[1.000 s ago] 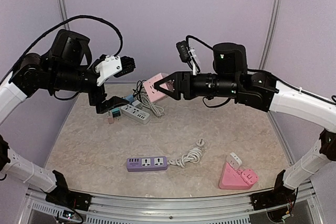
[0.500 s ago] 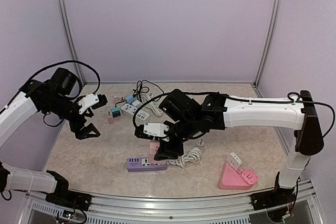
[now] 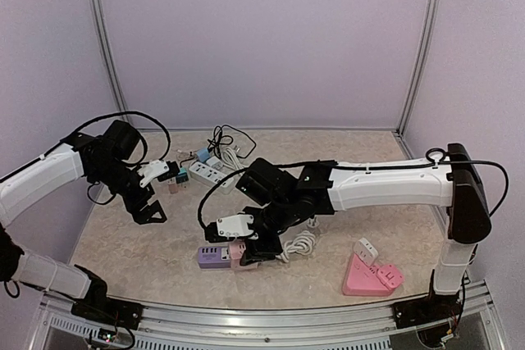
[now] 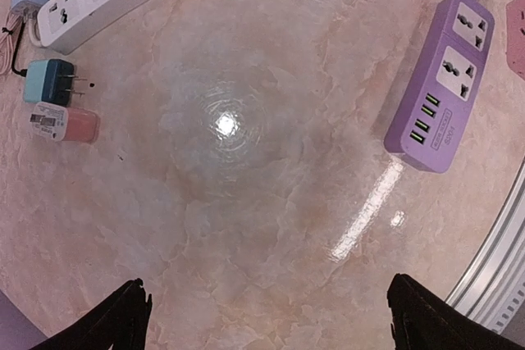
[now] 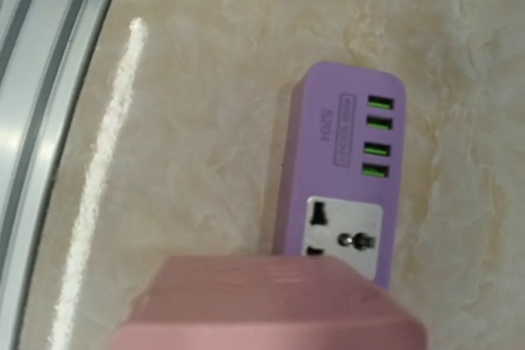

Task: Insert the plug
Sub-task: Insert the plug into the socket.

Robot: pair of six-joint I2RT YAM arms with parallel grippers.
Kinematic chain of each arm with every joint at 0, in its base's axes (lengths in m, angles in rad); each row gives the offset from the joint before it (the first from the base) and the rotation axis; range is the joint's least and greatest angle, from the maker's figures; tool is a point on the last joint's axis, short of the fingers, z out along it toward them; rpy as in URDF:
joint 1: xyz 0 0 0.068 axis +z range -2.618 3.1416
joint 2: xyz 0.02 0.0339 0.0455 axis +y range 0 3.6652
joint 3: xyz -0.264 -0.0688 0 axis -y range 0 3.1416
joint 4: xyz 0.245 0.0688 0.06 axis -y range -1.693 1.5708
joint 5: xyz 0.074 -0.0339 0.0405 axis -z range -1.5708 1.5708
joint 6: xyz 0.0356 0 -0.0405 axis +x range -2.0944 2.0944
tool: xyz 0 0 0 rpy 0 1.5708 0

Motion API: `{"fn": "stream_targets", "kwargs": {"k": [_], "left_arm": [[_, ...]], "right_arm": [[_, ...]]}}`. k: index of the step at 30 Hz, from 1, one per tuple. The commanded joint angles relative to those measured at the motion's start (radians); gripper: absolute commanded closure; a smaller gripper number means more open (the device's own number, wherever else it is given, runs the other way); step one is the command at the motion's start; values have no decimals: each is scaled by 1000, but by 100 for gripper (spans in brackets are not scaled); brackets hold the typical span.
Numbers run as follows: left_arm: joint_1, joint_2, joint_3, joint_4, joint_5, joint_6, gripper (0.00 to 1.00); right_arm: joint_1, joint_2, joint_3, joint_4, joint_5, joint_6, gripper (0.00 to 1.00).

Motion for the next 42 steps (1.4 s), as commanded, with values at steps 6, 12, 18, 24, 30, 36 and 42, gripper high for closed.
{"fn": "stream_targets", "kwargs": {"k": [6,12,18,24,30,36,42], "left_arm": [[-12,21,-27,36,-22,-11,1],[-48,54,-32,39,-47,-5,1],[-60,65,-34,40,-55,0,1],[-59,61,-35,41,-54,3,1],[-53,53,-36,41,-52,6,1],[-53,53,-39,45,-50,9,1],[-53,51,-40,45,-47,9,1]], "right_arm": [[-70,47,16,-14,-15,-69,100],[-92,36,-23,36,-36,-66,100],[-92,44,-48,41,-52,-54,100],[-80,45,-46,28,-18,-52,100],[-52,79,2,-64,24,-47,100],[-34,79,43,-94,49,-20,100],[-37,114,45,-88,88,-12,100]]}}
